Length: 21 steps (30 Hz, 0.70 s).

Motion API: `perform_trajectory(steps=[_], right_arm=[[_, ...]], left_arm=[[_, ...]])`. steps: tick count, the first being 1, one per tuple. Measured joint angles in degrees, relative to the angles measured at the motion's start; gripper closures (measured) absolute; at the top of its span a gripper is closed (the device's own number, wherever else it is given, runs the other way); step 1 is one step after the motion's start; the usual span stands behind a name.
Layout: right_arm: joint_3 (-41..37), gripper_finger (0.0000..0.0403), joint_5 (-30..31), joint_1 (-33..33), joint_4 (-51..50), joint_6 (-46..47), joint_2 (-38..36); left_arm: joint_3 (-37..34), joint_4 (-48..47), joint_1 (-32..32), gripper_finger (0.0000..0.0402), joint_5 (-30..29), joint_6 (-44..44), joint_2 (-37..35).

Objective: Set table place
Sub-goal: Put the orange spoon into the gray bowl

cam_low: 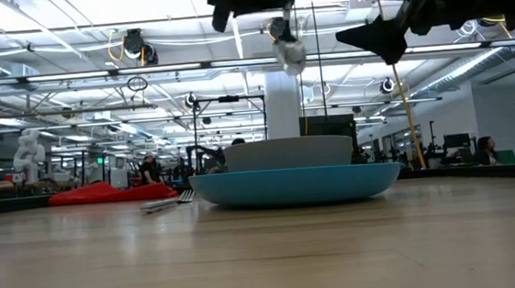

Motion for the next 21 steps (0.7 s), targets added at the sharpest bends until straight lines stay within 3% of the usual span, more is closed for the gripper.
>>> perform_trajectory(steps=[5, 13, 21], right_arm=[[2.3, 0.0054, 0.0, 0.5, -4.8, 2.2, -2.1], [19.9, 0.0055, 0.0, 2.4, -25.3, -3.4, 0.6], [25.5, 0.0055, -1.8, 5.0, -22.5, -7.6, 6.2]], left_arm=[[0.0, -7.2, -1.2, 0.0367, -0.8, -1.8, -0.8], [0.0, -11.5, -3.2, 0.0367, 3.9, -4.7, -1.3], [0.0, -12.5, -5.2, 0.0367, 5.9, -5.8, -1.3]])
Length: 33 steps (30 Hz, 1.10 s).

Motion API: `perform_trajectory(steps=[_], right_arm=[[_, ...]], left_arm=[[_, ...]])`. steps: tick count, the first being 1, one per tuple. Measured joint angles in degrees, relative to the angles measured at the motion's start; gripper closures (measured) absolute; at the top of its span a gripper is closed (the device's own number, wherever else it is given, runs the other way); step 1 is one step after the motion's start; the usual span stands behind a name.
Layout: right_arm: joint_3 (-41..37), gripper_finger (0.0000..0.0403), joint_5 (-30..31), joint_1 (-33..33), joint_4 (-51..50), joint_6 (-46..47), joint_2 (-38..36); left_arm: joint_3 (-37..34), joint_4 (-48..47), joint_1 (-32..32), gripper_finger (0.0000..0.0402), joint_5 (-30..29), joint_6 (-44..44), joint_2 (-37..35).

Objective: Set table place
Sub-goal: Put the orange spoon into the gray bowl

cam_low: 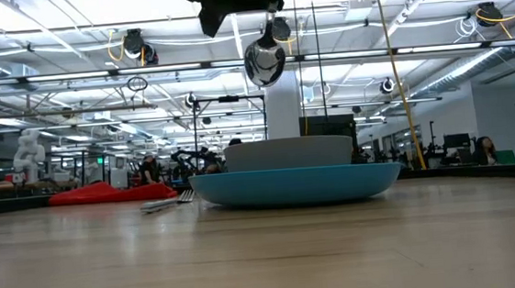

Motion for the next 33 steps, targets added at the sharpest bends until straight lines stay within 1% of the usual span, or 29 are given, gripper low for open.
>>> perform_trajectory(steps=[3, 8, 12, 15, 19, 29, 33], right_arm=[[0.0, 0.0055, -0.1, 0.3, 2.7, -0.2, 2.4], [0.0, 0.0063, 0.0, 0.3, 7.4, 2.2, 5.4], [0.0, 0.0085, 0.0, 0.3, 11.2, 2.0, 7.5], [0.0, 0.0108, 0.0, -0.1, 12.0, 1.3, 8.3], [0.0, 0.015, 0.1, -0.6, 11.1, 0.9, 8.6], [0.0, 0.0293, 0.0, -1.0, 12.1, 0.8, 8.5], [0.0, 0.0337, -0.2, -1.7, 13.9, 0.9, 8.6]], left_arm=[[0.0, 0.6, -0.6, 0.0367, -0.2, 0.4, 0.0], [0.0, 0.8, -1.0, 0.0367, -0.2, 1.5, 0.0], [0.0, 0.8, -1.0, 0.0367, -0.2, 2.0, 0.0], [0.0, 0.9, -1.0, 0.0367, -0.1, 2.8, 0.0], [0.0, 1.0, -1.0, 0.0367, 0.1, 2.8, 0.0], [0.0, 1.9, -1.0, 0.0367, 1.1, 2.7, 0.0], [0.0, 3.1, -0.8, 0.0367, 0.8, 2.6, 0.0]])
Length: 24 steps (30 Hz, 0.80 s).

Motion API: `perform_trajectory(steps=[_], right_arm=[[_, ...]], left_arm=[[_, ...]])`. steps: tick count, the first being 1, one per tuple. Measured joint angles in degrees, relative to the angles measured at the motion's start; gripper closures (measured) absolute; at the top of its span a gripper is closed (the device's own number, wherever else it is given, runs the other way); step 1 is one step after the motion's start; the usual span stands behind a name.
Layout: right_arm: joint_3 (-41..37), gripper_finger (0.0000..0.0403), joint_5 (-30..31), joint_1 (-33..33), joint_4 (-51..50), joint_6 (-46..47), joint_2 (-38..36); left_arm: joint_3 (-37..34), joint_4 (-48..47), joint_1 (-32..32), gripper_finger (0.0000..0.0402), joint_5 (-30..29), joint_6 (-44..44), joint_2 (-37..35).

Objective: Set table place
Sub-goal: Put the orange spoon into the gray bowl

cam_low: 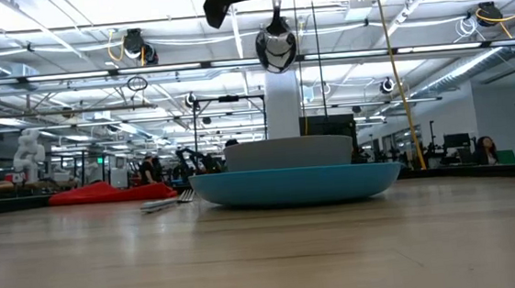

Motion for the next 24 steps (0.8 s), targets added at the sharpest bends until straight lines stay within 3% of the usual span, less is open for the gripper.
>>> perform_trajectory(steps=[7, 18, 21, 24], right_arm=[[0.0, 0.0359, 0.0, 0.0, 1.2, 0.5, 0.2], [0.0, 0.0225, 0.6, -0.3, 8.4, 0.6, 4.4], [0.0, 0.0228, 0.6, -0.6, 8.2, 0.6, 4.0], [0.0, 0.0261, 0.6, -0.7, 7.6, 0.9, 3.3]], left_arm=[[0.0, 0.9, 0.1, 0.0367, -0.1, -0.3, 0.0], [0.0, 0.5, 0.0, 0.0367, 0.6, 0.0, 0.1], [0.0, -0.8, 0.0, 0.0367, 0.5, 0.0, 0.1], [0.0, -1.6, 0.0, 0.0367, 0.2, 0.0, 0.1]])
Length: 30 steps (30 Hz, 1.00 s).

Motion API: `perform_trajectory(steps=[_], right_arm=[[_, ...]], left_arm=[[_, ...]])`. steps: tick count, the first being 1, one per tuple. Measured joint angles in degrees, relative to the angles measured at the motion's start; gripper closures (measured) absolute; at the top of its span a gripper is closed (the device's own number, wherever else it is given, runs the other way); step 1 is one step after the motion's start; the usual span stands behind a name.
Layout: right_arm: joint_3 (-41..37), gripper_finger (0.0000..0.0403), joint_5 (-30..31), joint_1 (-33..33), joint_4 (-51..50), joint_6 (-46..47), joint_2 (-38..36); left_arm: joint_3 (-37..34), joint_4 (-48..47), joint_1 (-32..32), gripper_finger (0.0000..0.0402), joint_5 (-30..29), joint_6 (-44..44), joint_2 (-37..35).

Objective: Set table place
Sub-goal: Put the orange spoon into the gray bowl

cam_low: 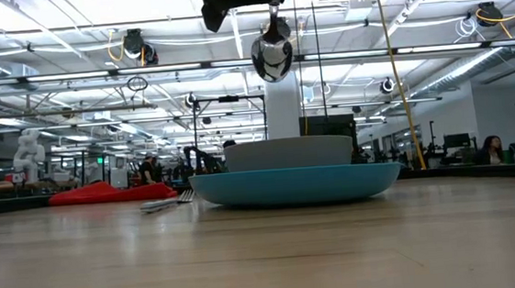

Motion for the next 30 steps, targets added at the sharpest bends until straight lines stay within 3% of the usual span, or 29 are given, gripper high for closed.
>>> perform_trajectory(steps=[7, 9, 12, 19, 23, 26, 30], right_arm=[[0.1, 0.0375, -0.3, 0.1, -3.0, 0.6, -0.8], [0.1, 0.0387, -0.3, 0.1, -3.1, 0.1, -0.8], [0.1, 0.0377, -0.3, 0.0, -3.0, -0.3, -0.8], [0.0, 0.0291, 0.0, -0.1, -5.3, -0.7, -0.6], [0.0, 0.0262, 0.0, -0.1, -6.0, -1.4, -0.6], [0.0, 0.0267, 0.0, -0.1, -5.6, -1.6, -0.6], [0.0, 0.0312, -0.1, -0.1, -5.3, -2.0, -0.6]], left_arm=[[0.0, -0.5, 0.0, 0.0367, -1.2, -0.3, 0.0], [-0.1, -0.5, 0.0, 0.0367, -1.2, -0.3, 0.0], [-0.1, -0.2, 0.3, 0.0367, -1.2, -0.4, 0.0], [0.0, 0.4, 0.6, 0.0366, -0.9, -0.9, -0.1], [0.0, 0.6, 0.6, 0.0366, -0.7, -0.9, -0.1], [0.0, 0.4, 0.6, 0.0366, -0.7, -0.9, -0.1], [0.0, 0.3, 0.6, 0.0366, -0.7, -0.9, -0.1]])
